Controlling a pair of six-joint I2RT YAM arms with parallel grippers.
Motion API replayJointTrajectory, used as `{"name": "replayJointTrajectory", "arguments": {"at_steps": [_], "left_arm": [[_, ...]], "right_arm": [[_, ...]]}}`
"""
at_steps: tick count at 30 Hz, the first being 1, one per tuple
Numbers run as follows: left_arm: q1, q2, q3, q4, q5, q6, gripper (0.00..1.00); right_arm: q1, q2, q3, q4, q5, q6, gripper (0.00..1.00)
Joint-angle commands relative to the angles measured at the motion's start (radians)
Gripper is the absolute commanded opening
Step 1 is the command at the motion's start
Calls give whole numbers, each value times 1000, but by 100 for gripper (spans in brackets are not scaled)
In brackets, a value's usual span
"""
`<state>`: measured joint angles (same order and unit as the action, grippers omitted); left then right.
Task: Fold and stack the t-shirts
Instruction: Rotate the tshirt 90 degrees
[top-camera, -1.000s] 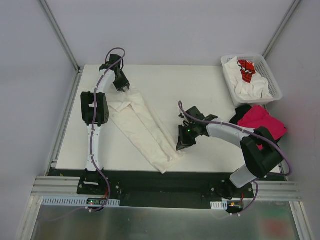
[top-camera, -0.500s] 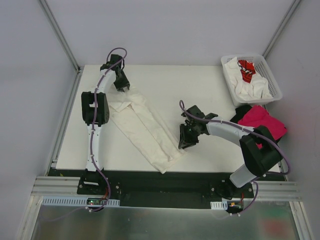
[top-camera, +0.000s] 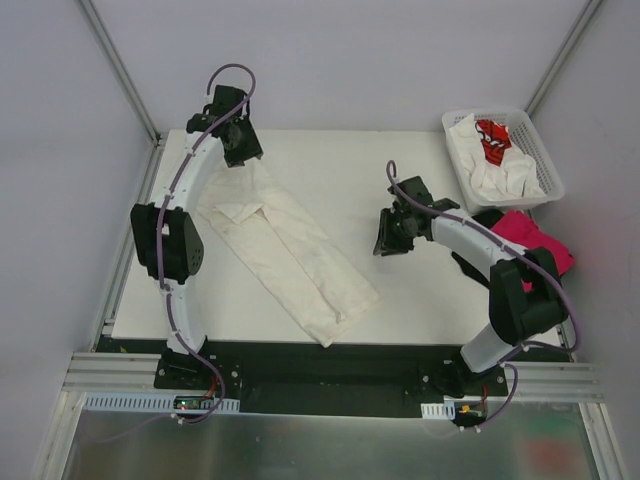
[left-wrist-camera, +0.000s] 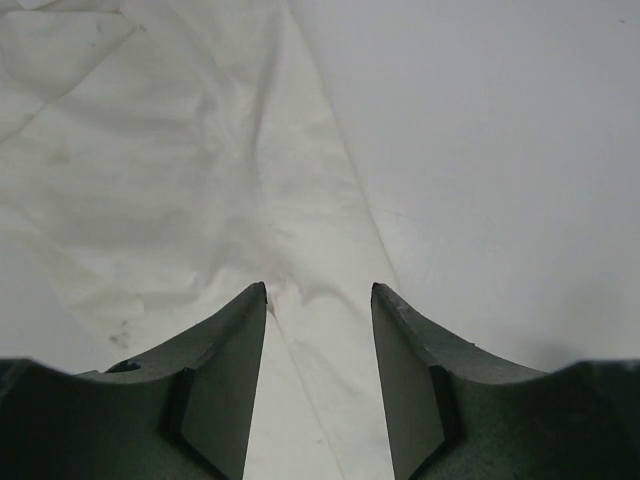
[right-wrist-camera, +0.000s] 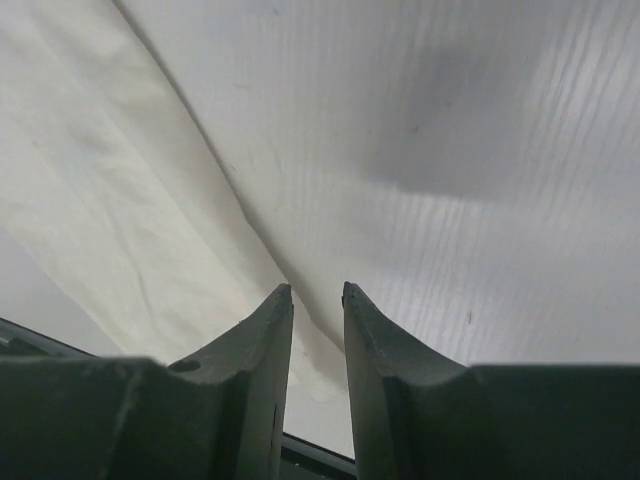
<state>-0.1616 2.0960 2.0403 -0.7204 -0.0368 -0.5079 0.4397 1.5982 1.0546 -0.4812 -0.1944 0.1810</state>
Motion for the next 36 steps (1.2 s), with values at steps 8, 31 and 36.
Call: {"name": "replayJointTrajectory", "arguments": {"at_steps": [8, 31, 36], "left_arm": [[-133, -431, -452, 42, -254, -180, 45], [-148, -610, -902, 151, -252, -487, 40], [-148, -596, -917, 154, -255, -503, 40]], "right_arm": [[-18, 285, 447, 26, -163, -66, 31], [-36, 835, 923, 108, -502, 65, 31], [7, 835, 895, 108, -497, 41, 31]]}}
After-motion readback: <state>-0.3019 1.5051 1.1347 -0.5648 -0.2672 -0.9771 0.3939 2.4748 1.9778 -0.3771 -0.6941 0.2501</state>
